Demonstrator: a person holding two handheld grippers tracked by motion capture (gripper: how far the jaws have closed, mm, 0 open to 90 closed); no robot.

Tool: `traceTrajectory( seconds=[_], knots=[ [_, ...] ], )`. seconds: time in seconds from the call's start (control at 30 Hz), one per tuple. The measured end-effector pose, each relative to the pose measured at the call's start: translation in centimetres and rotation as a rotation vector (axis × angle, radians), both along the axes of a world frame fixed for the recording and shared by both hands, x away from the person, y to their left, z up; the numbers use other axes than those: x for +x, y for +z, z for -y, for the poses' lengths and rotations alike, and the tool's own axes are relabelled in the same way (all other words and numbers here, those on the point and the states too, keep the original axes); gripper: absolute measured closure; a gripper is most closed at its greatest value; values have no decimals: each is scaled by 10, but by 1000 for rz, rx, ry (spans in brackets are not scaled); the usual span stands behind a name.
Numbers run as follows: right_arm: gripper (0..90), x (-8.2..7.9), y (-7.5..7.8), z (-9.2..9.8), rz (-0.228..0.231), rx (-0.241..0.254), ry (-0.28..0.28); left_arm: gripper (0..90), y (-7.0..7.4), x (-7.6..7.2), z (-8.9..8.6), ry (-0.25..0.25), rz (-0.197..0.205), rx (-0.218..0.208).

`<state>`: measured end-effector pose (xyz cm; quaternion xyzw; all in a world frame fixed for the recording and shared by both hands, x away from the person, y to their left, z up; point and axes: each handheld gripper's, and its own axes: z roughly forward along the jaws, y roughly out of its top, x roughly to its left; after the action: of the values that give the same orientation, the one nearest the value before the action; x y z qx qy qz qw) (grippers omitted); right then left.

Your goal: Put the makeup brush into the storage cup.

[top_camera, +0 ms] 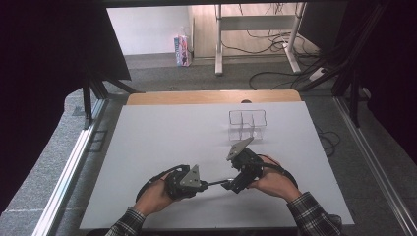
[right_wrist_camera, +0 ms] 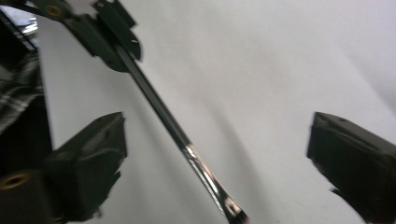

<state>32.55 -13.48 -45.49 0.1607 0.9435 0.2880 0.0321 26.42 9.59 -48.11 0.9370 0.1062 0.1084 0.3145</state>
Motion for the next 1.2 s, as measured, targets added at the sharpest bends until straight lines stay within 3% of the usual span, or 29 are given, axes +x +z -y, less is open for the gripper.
traceTrajectory(
  seconds=[0.27, 0.43, 0.87, 1.0, 1.07, 1.1, 1.2],
  knots=[
    [5, 4, 5, 17, 20, 71, -80, 830, 0, 2, -7, 46, -29, -24],
    [0, 2, 7, 23, 45, 77, -95, 829, -1, 2, -10, 75, -36, -29],
    [0, -1, 8, 42, 51, 137, -182, 829, -1, 4, -28, 165, -129, -143],
    [0, -1, 8, 45, 51, 163, -197, 828, -2, 4, -31, 201, -160, -211],
    [0, -1, 8, 46, 51, 176, -203, 829, -2, 4, -32, 197, -159, -214],
    [0, -1, 9, 46, 49, 185, -208, 828, -1, 3, -33, 205, -160, -242],
    [0, -2, 9, 47, 44, 215, -216, 828, 1, 2, -35, 207, -155, -260]
  ],
)
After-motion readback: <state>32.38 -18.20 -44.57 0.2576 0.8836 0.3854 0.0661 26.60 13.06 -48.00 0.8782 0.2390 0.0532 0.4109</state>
